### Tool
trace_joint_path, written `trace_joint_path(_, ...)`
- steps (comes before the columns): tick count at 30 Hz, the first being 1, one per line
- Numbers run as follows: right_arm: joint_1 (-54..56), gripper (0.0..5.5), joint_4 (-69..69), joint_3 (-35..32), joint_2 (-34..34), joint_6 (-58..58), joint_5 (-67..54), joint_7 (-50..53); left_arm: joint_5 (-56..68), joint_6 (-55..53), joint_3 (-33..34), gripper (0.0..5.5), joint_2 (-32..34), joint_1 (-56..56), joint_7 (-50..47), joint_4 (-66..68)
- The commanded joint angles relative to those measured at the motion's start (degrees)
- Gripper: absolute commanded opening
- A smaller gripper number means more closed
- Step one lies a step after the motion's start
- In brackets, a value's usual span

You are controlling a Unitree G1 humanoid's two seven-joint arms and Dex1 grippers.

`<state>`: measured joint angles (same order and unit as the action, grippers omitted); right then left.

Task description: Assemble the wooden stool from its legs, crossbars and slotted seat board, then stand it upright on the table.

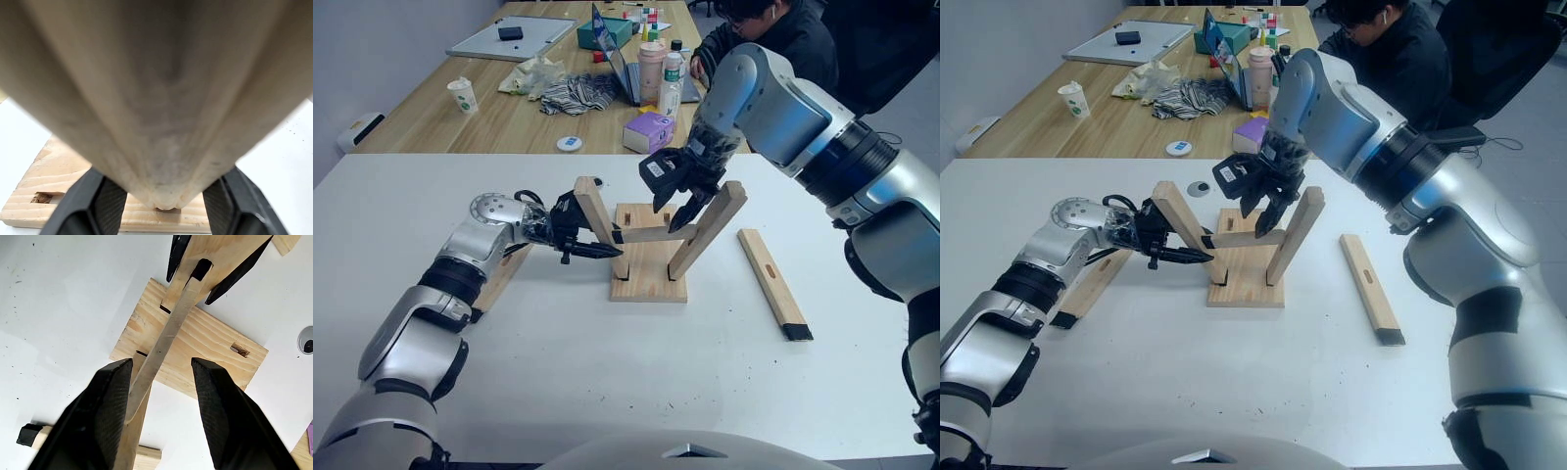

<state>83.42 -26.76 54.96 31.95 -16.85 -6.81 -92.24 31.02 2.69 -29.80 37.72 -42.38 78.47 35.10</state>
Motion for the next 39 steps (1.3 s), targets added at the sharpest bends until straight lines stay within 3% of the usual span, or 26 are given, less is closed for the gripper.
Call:
trace_joint_path(1, 3.9, 2.23, 0.7, 3.6, -3.5, 4.2, 4.2, -0.2, -17.9, -11.1, -10.7, 2.03, 3.1, 11.1, -2.1, 2.7)
trace_joint_path(10, 0.4, 2.23, -0.6, 3.7, -7.5, 5.2, 9.7, -0.2, -17.4, -12.4, -10.2, 2.03, 3.6, 12.2, -3.1, 0.5)
trace_joint_path(16, -0.8, 1.27, -3.0, 3.6, -8.0, 7.9, 13.1, -0.1, -17.1, -13.2, -10.1, 2.03, 3.5, 12.6, -3.6, -0.5)
trace_joint_path(23, -1.6, 1.12, -5.0, 4.2, -8.9, 7.9, 13.9, -0.2, -17.2, -13.5, -10.3, 2.03, 3.2, 11.9, -3.7, -0.5)
trace_joint_path(27, -1.9, 1.07, -3.5, 7.5, -8.1, -1.7, 7.1, -0.2, -17.4, -13.3, -10.4, 2.03, 3.1, 11.5, -3.6, 0.0)
trace_joint_path(31, -4.8, 0.86, -2.4, 6.3, -7.3, -11.3, 4.5, -0.2, -17.5, -13.3, -10.4, 2.03, 3.2, 11.4, -3.4, 0.0)
trace_joint_path(39, -17.8, 0.71, 4.8, 3.3, -2.2, -11.2, 11.4, 3.9, -18.3, -13.8, -11.9, 2.03, 4.5, 10.0, -0.2, -0.6)
